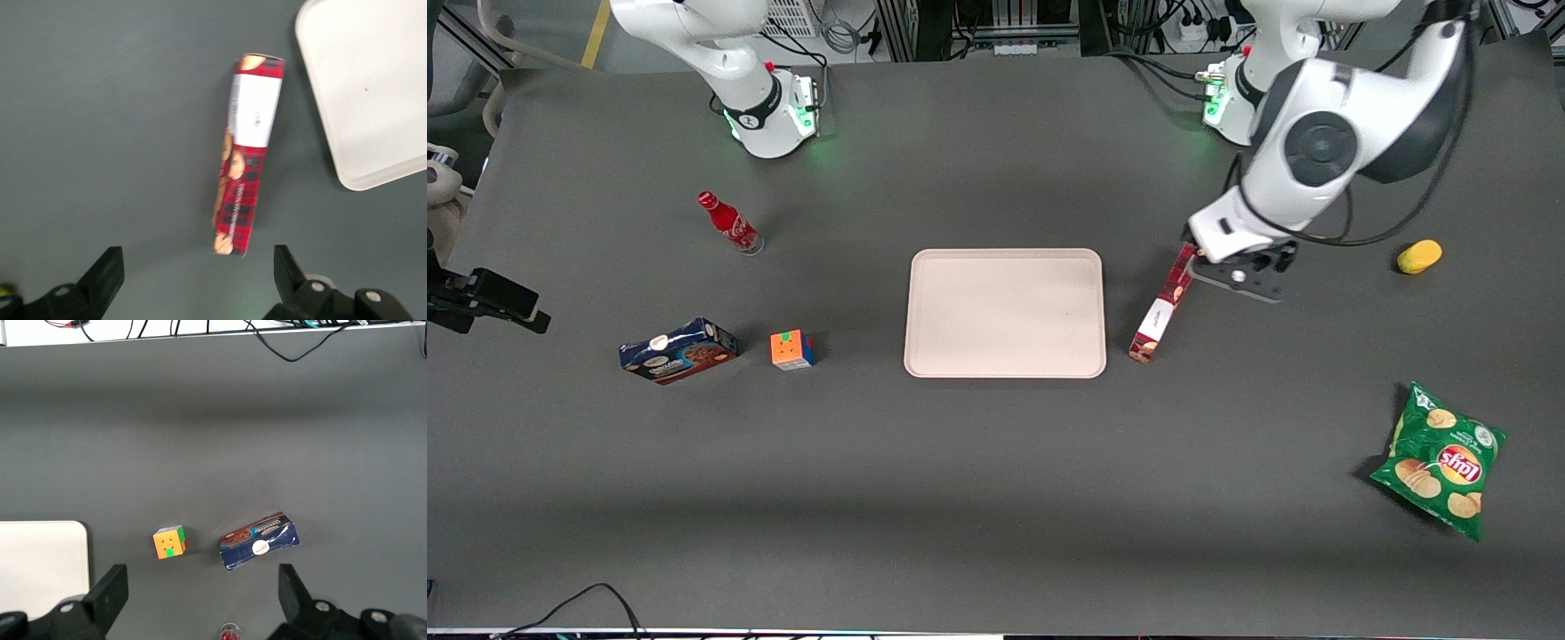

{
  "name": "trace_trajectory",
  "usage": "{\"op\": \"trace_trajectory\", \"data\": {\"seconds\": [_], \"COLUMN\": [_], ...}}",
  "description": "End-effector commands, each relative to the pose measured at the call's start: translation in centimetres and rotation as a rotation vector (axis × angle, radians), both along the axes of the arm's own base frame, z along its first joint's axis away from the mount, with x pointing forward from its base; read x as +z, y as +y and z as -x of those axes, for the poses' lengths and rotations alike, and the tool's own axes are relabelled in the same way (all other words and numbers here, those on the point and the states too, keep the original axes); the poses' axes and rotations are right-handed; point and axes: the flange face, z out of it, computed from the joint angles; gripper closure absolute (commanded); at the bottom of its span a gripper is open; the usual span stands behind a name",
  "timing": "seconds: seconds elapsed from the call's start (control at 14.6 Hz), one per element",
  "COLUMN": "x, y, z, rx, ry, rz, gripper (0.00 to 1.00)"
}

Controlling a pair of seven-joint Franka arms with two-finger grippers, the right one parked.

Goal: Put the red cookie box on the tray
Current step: 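Lower the open left gripper over the red tartan cookie box, then close the left gripper on the cookie box's end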

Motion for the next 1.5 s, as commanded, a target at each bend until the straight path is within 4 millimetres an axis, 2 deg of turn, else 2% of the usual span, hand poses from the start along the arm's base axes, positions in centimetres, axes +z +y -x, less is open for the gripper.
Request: {"op": "trace_trajectory", "data": {"seconds": [0.0, 0.41, 0.68, 1.09, 1.16, 1.3, 1.44], "x": [-4.3, -11.3, -14.1, -16.7, -16.9, -17.4, -17.8], "y": [-1.1, -1.5, -2.2, -2.4, -2.3, -2.2, -1.7], "z": [2.2, 3.7, 3.7, 3.8, 3.7, 3.7, 3.4], "rx": [-0.08, -0.101, -0.107, -0.108, -0.109, -0.118, -0.114], "ry": [-0.038, -0.116, -0.123, -0.125, -0.124, -0.124, -0.123], "rz": [0.019, 0.084, 0.113, 0.132, 0.131, 0.129, 0.124], "gripper": [0.0, 0.0, 0.0, 0.01, 0.11, 0.45, 0.73]}}
